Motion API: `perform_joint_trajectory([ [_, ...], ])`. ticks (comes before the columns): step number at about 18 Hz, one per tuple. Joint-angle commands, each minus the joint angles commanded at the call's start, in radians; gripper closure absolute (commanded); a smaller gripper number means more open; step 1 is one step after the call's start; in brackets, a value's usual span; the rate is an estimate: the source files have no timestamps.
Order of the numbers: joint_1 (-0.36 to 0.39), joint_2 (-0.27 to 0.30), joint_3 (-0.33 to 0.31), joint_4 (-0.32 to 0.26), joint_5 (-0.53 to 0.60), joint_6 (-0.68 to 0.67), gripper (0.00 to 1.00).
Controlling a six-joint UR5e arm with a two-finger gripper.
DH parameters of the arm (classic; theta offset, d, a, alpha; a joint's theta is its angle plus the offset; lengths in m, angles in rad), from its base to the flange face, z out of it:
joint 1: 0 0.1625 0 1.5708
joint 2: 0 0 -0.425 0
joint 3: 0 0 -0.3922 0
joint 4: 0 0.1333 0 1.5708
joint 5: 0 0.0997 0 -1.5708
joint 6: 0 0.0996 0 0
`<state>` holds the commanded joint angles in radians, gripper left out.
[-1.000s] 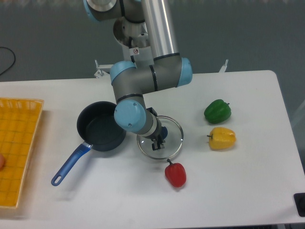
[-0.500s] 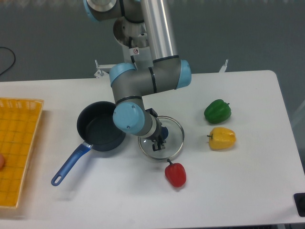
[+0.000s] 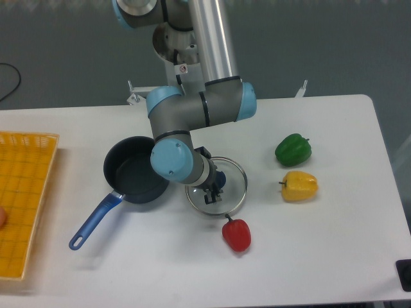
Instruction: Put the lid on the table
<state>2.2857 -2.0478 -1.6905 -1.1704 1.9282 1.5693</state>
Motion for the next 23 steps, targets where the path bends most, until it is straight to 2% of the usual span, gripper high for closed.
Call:
perform_joint_trajectory([
  [16, -0.012, -0.008, -0.002, 0.005, 0.005, -0.003, 0.28],
  [17, -0.012, -0.006, 0.000, 0.006, 0.005, -0.003, 0.25],
  [20, -0.015, 0.001, 0.017, 0.005, 0.003, -0.006, 0.00],
  [23, -0.012, 0.024, 0.044, 0.015, -0.024, -0.003, 0.00],
])
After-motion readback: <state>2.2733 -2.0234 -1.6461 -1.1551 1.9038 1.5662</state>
